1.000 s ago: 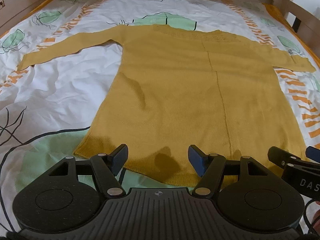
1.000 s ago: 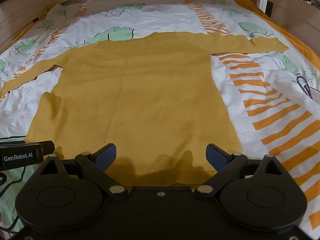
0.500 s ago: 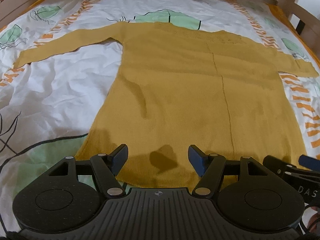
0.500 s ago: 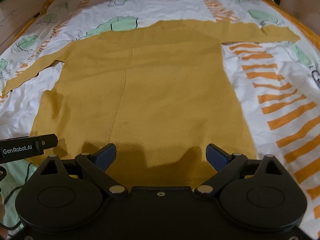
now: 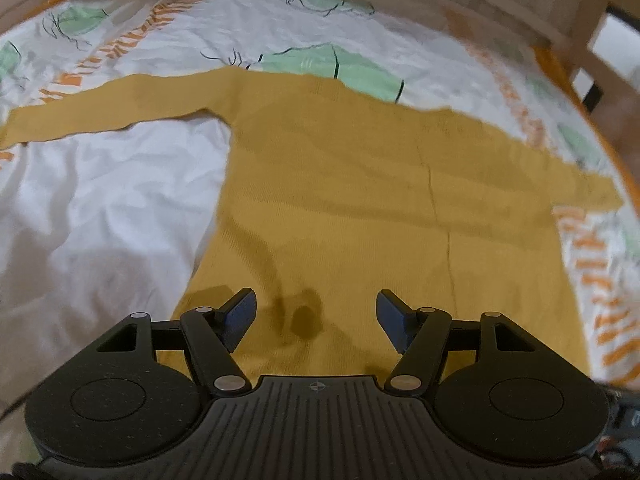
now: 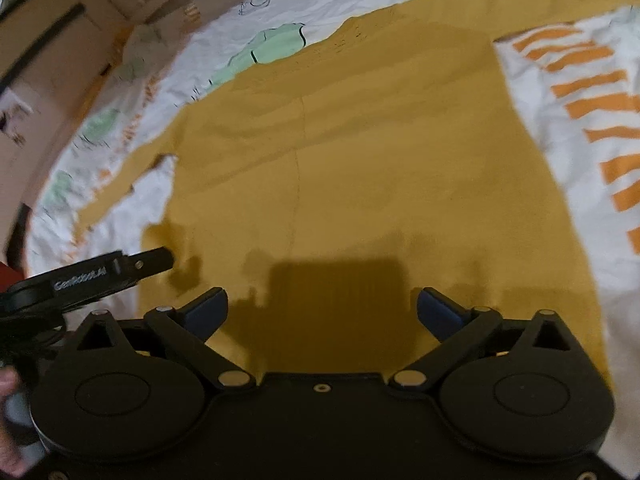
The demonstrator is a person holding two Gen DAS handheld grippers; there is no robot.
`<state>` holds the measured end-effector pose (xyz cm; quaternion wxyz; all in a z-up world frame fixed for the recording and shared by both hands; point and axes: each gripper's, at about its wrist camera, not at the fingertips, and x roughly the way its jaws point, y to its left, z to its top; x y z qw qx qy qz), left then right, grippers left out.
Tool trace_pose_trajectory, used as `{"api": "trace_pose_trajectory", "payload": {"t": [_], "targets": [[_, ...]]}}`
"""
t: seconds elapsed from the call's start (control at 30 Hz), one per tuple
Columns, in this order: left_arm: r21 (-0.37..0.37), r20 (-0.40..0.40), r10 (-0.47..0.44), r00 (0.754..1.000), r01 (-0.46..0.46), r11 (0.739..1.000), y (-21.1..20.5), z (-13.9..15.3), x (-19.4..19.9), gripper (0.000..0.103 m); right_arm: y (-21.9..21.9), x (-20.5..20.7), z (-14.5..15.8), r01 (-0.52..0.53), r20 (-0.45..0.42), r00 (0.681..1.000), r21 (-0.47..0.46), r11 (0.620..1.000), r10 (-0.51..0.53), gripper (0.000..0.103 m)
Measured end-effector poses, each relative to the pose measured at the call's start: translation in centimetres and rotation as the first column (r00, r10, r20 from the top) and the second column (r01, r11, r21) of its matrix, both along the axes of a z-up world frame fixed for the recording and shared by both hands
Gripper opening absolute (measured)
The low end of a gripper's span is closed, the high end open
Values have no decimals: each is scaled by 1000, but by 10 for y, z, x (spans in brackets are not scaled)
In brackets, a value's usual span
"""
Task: Fold small clothes
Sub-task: 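Move the right tool over the sweater toward the sleeve cuff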
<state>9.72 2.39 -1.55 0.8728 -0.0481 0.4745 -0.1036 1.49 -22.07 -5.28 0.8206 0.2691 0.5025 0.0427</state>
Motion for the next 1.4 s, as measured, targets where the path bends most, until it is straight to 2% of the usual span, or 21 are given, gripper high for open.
{"api": "trace_pose_trajectory", "payload": {"t": [0.13, 0.23, 0.3, 0.37, 0.57, 0.67, 0.77, 0.9, 0.97, 1.1, 1.2, 1.4], "targets": [[-107, 26, 31, 999, -28, 994, 8, -1, 27, 65, -15, 18, -1, -55, 7, 998, 90, 994, 55, 103], [-58, 83, 38, 996, -33, 998, 3, 1, 44, 65, -29, 29, 0, -47, 28, 999, 89, 995, 45, 103], [-14, 125, 15, 992, -14, 1000, -2, 2, 55, 65, -37, 35, 4, -40, 58, 998, 30, 999, 38, 103], [15, 158, -2, 987, 0, 1000, -7, 2, 66, 65, -43, 47, 8, -63, 42, 997, -47, 997, 65, 103], [9, 164, -14, 986, 13, 1000, -13, -17, 101, 65, -75, 74, 12, -13, 48, 999, -179, 984, 22, 103], [39, 191, -10, 982, 3, 999, -17, -30, 112, 65, -89, 87, 9, 22, 79, 997, -271, 962, -1, 102], [69, 225, -29, 974, 14, 998, -20, -40, 118, 65, -102, 100, 7, 57, 107, 994, -387, 920, -17, 102], [51, 183, -18, 983, 9, 999, -19, -62, 129, 65, -126, 121, -2, 39, 85, 996, -443, 895, -2, 102], [49, 201, -11, 980, 2, 999, -19, -69, 127, 66, -144, 128, -4, 85, 105, 994, -439, 894, -42, 102], [106, 248, -49, 967, 23, 994, -24, -74, 120, 71, -187, 135, -3, 202, 150, 977, -405, 892, -154, 102], [125, 271, -56, 961, 22, 992, -27, -77, 116, 72, -223, 145, 0, 272, 145, 962, -416, 868, -232, 101], [89, 281, -36, 959, 12, 996, -24, -81, 114, 76, -295, 158, 8, 372, 175, 928, -436, 819, -329, 98]]}}
